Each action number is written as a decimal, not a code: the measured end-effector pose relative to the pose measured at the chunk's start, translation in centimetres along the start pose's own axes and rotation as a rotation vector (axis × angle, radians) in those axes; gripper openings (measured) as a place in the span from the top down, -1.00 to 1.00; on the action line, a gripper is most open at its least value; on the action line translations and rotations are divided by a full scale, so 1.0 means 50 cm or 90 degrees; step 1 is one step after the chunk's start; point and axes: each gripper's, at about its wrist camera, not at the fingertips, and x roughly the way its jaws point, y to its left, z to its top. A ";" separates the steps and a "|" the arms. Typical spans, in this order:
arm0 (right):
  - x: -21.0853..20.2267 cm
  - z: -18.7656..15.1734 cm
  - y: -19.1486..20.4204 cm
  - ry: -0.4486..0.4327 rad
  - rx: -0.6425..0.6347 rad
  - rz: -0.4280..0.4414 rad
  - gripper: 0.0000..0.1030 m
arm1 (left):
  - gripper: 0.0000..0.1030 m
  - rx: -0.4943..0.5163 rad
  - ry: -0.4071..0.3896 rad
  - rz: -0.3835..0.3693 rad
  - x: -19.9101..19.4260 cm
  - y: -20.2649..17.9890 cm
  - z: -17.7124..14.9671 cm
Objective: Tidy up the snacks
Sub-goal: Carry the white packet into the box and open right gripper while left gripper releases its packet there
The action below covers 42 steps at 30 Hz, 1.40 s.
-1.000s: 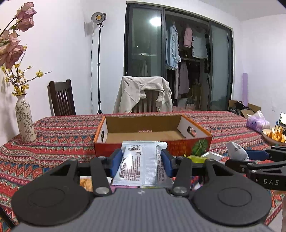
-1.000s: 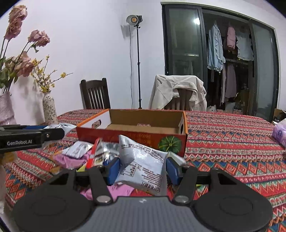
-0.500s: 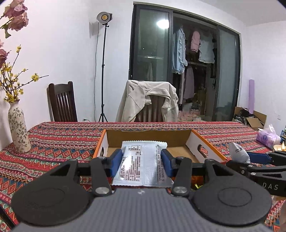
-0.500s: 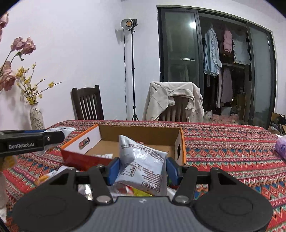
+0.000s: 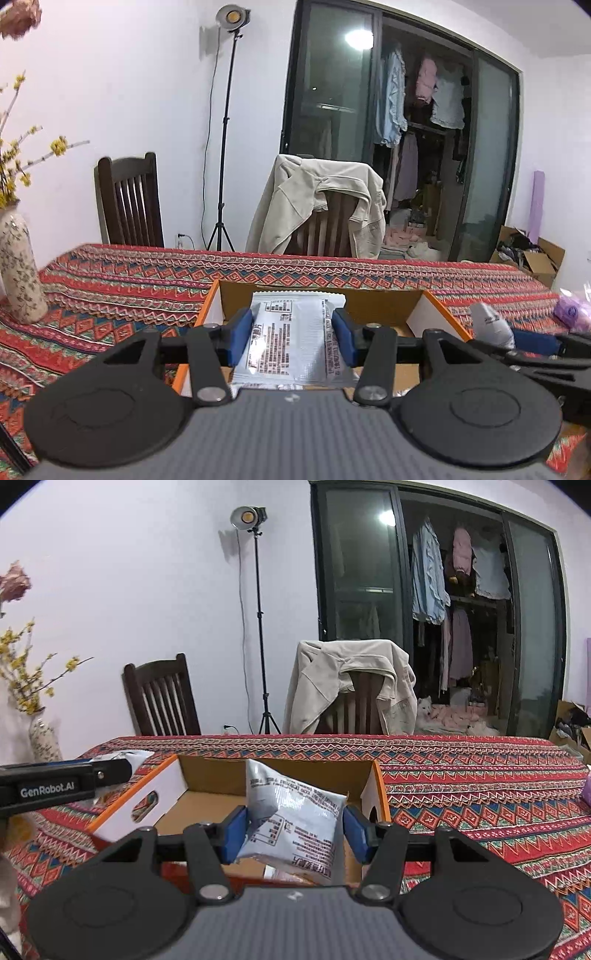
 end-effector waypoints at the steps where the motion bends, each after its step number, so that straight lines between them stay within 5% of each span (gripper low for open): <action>1: 0.011 0.003 -0.001 0.000 0.005 -0.003 -0.08 | 0.04 -0.014 0.004 0.000 0.015 0.002 0.003; 11: 0.122 -0.023 -0.020 0.003 0.048 0.006 -0.07 | 0.04 -0.002 0.014 0.008 0.108 0.003 -0.023; 23: 0.148 -0.051 -0.014 0.033 0.018 -0.008 -0.09 | 0.04 0.005 0.037 0.024 0.130 0.002 -0.043; 25: 0.148 -0.053 -0.016 0.038 0.021 -0.013 -0.24 | -0.19 0.009 0.032 0.033 0.130 0.002 -0.048; 26: 0.149 -0.054 -0.015 0.039 0.020 -0.017 -0.38 | -0.42 0.012 0.031 0.039 0.131 0.002 -0.049; 27: 0.151 -0.055 -0.016 0.042 0.021 -0.020 -0.62 | -0.86 0.009 0.031 0.044 0.130 0.003 -0.051; 28: 0.150 -0.056 -0.018 0.042 0.023 -0.021 -0.71 | -1.00 -0.002 0.021 0.046 0.125 0.008 -0.052; 36: 0.135 -0.065 -0.021 0.040 0.024 -0.018 -1.00 | -1.00 -0.037 0.028 0.039 0.106 0.030 -0.047; 42: 0.080 -0.047 -0.024 0.000 0.029 0.010 -1.00 | -1.00 -0.052 -0.009 0.035 0.044 0.031 -0.028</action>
